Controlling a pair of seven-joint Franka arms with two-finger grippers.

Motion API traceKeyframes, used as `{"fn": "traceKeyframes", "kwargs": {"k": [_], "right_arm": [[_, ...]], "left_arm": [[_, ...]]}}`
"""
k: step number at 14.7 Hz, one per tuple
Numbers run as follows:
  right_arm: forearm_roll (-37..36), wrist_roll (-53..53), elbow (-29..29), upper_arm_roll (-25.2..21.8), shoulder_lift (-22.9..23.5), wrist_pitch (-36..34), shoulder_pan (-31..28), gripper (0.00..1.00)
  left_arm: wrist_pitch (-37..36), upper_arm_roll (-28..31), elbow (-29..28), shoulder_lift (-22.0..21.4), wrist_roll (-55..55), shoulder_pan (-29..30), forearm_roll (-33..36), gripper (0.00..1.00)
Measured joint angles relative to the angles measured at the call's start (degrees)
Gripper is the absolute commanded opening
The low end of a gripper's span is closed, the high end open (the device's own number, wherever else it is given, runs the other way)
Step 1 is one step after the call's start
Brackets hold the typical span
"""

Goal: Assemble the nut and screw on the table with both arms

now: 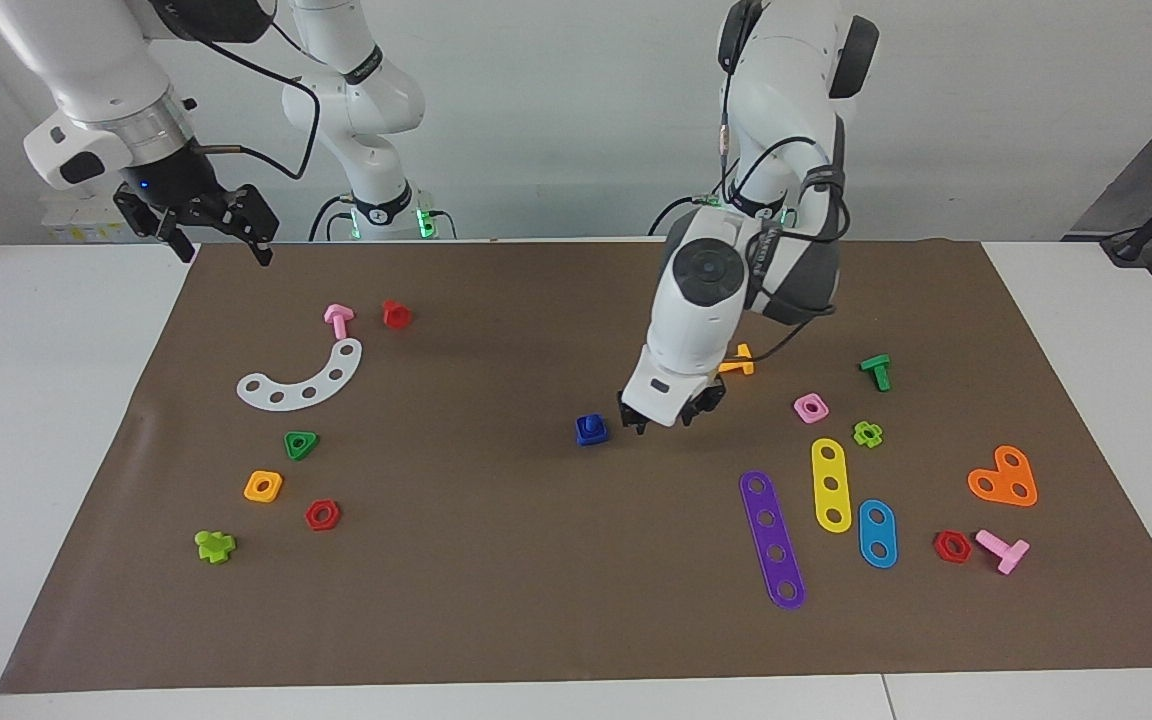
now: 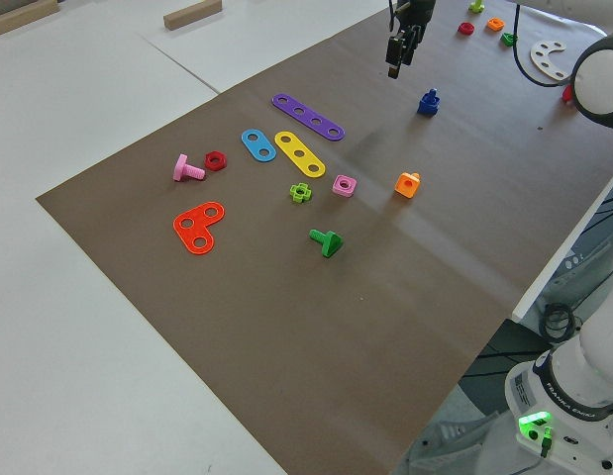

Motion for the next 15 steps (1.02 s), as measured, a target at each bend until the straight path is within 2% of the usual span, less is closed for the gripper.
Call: {"fn": "traceKeyframes", "kwargs": {"k": [4, 8, 15], "right_arm": [[-0.06, 0.00, -1.14, 0.00, -0.21, 0.00, -0.02, 1.00], [-0.12, 0.00, -1.47, -0.01, -0.40, 0.00, -0.03, 1.00], [-1.09, 0.00, -1.48, 0.00, -0.43, 1.20, -0.02, 1.00]], "left_arm": [[-8.23, 0.14, 0.04, -6.42, 13.29, 8.17, -0.08, 0.70], [-14.46, 0.20, -0.18, -10.42, 24.97, 14.52, -0.10, 0.70], [-15.55, 0.23, -8.52, -20.03, 37.47, 22.46, -0.10, 0.71]]}}
